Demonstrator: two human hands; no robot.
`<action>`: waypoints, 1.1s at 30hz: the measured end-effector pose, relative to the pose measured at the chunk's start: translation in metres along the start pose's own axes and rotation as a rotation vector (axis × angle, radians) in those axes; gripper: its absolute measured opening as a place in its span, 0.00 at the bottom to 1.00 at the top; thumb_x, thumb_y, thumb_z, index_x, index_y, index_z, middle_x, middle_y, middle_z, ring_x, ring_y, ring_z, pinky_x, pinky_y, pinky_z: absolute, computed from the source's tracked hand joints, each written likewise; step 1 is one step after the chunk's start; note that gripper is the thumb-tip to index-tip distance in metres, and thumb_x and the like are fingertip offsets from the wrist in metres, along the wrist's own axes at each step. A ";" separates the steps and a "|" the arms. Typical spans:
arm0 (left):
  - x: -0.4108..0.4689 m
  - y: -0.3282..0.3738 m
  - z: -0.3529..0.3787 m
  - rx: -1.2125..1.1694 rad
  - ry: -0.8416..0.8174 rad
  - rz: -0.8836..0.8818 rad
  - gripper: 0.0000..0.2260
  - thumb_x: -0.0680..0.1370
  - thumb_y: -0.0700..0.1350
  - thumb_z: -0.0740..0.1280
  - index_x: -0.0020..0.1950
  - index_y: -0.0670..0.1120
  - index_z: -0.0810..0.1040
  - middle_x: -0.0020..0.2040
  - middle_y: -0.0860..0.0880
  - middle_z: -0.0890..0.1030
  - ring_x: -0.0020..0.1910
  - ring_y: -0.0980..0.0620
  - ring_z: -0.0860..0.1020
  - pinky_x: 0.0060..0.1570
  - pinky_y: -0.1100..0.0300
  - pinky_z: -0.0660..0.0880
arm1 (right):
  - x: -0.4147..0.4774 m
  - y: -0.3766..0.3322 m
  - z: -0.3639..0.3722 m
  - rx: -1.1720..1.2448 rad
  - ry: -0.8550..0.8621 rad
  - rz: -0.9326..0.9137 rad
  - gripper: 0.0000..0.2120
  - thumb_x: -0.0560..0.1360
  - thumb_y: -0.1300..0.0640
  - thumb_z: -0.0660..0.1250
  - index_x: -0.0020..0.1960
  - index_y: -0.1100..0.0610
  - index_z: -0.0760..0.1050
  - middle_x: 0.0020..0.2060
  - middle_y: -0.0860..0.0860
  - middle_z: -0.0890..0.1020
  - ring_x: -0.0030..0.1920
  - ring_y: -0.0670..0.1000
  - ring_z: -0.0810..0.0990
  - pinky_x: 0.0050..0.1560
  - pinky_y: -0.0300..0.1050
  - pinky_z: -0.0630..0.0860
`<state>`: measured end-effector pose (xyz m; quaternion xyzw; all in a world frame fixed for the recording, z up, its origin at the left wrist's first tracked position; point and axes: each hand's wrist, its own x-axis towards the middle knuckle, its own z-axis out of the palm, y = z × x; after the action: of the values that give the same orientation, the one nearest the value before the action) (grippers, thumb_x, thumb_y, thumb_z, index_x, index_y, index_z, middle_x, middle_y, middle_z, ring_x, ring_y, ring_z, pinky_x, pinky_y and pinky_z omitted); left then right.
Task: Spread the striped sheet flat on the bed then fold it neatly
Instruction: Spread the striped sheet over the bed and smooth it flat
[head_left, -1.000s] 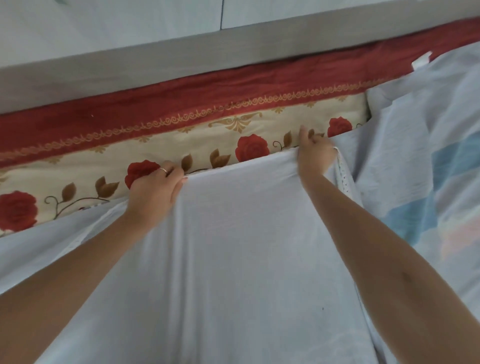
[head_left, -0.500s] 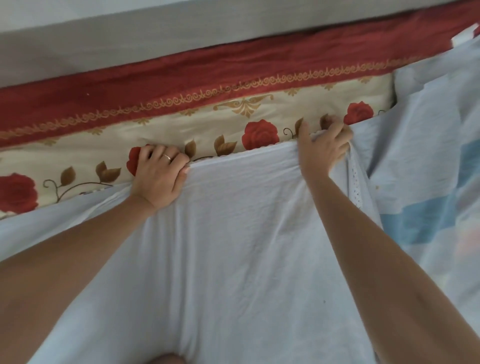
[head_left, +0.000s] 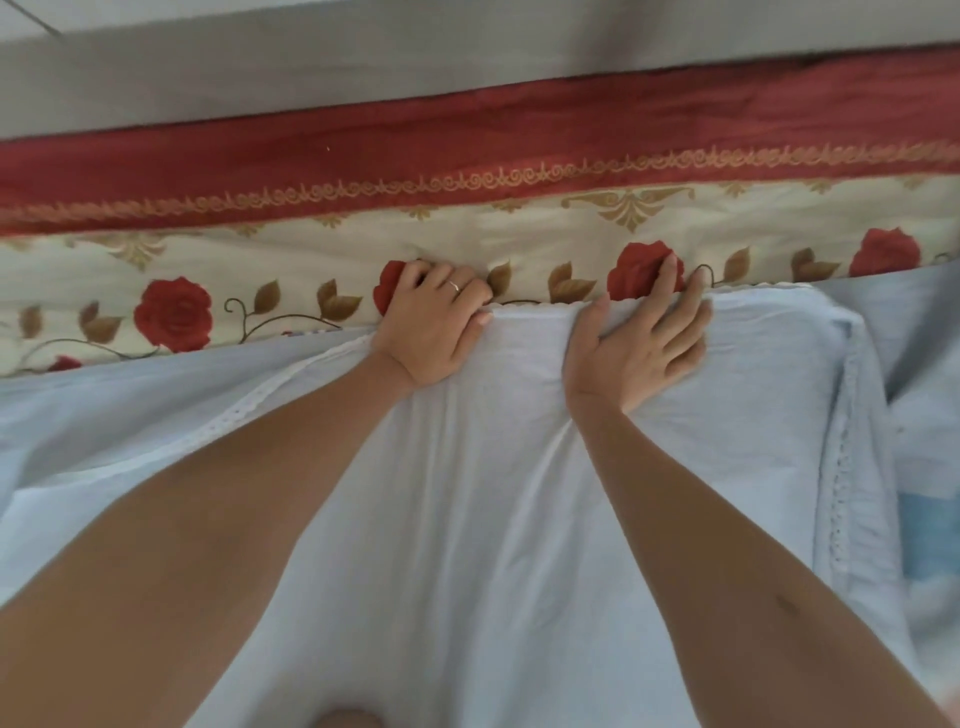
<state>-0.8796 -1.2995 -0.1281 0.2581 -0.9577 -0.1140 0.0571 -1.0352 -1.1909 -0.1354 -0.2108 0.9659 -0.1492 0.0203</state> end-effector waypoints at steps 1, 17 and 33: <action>-0.001 0.000 0.000 -0.003 0.008 -0.005 0.09 0.77 0.46 0.56 0.47 0.44 0.74 0.47 0.46 0.78 0.42 0.44 0.74 0.46 0.51 0.62 | 0.000 0.000 -0.001 -0.004 0.005 0.000 0.32 0.75 0.38 0.53 0.74 0.53 0.63 0.74 0.54 0.63 0.73 0.59 0.61 0.69 0.55 0.55; -0.073 0.032 -0.045 -0.118 0.114 -0.083 0.14 0.75 0.37 0.60 0.60 0.43 0.73 0.61 0.45 0.75 0.61 0.46 0.70 0.67 0.52 0.57 | -0.083 0.014 -0.056 0.056 -0.273 -0.394 0.37 0.76 0.40 0.55 0.78 0.57 0.50 0.77 0.56 0.53 0.77 0.58 0.50 0.72 0.64 0.40; -0.294 -0.178 -0.091 0.129 -0.567 -0.762 0.30 0.80 0.61 0.46 0.77 0.53 0.37 0.78 0.47 0.36 0.76 0.43 0.39 0.66 0.29 0.45 | -0.220 -0.119 -0.048 -0.666 -0.908 -0.779 0.40 0.78 0.48 0.60 0.76 0.42 0.32 0.76 0.51 0.33 0.74 0.69 0.39 0.69 0.72 0.44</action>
<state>-0.5260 -1.3173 -0.0991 0.5526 -0.7778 -0.1329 -0.2684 -0.7922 -1.1901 -0.0588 -0.5794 0.7098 0.2627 0.3024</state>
